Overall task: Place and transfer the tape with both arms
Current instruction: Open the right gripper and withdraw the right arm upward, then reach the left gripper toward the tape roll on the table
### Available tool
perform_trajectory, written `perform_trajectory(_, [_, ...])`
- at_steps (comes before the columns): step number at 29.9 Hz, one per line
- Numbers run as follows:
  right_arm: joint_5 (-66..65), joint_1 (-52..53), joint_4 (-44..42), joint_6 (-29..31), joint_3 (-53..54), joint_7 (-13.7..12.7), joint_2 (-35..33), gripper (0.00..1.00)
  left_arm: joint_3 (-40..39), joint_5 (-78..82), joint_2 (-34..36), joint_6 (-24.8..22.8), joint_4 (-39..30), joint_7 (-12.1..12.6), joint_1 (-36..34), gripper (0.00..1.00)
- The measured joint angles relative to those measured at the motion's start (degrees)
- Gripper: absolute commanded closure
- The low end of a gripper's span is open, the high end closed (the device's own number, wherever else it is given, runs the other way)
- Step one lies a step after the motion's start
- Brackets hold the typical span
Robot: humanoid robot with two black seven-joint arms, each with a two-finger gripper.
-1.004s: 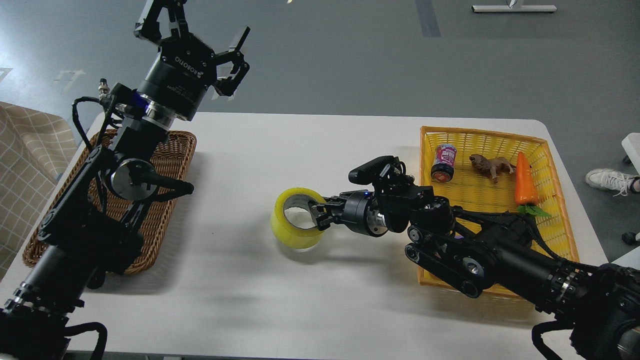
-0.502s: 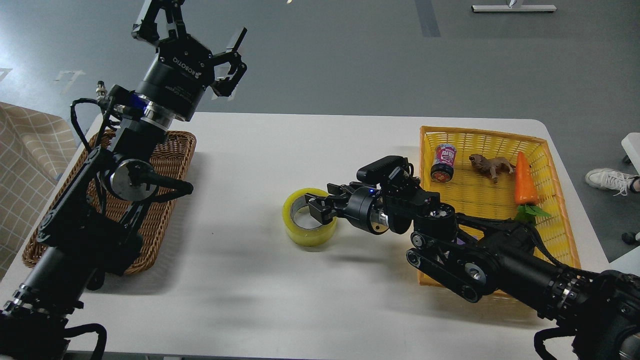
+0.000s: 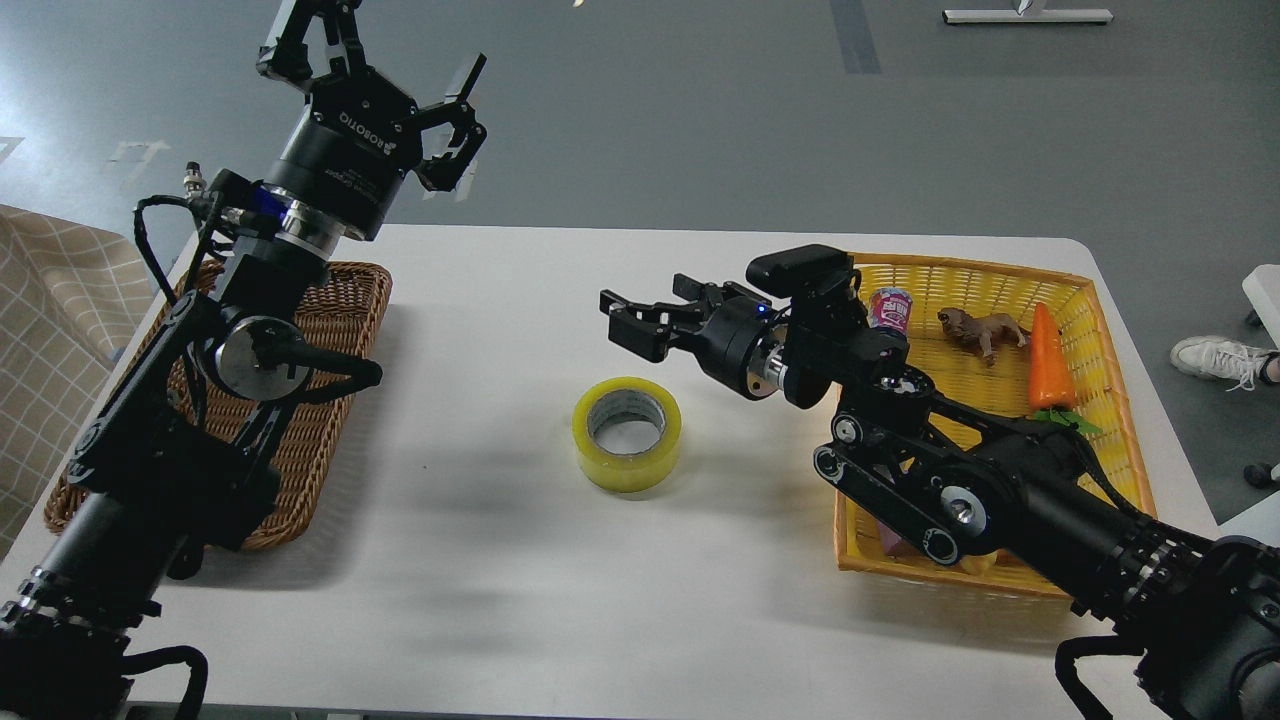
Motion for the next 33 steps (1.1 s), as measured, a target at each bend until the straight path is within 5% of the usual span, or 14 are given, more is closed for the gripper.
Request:
perform_trajectory(7, [9.49, -2.98, 10.44, 0.91, 19.84, -0.12, -1.23, 0.00, 1.50, 7.53, 4.44, 7.02, -0.22, 0.14, -0.29, 0.02])
perform_trajectory(15, [29.81, -9.52, 23.98, 0.11, 32.68, 0.23, -3.92, 0.00, 0.92, 16.13, 4.12, 6.39, -1.85, -0.82, 0.41, 0.02])
perform_trajectory(22, [47.25, -18.76, 34.96, 1.39, 43.08, 0.24, -2.81, 0.00, 1.26, 16.13, 1.85, 5.91, -2.71, -6.32, 1.29, 0.02])
perform_trajectory(33, [53.00, -20.32, 35.43, 1.69, 45.22, 0.40, -3.11, 0.00, 2.16, 33.77, 3.84, 9.79, -3.97, -10.74, 3.96, 0.02])
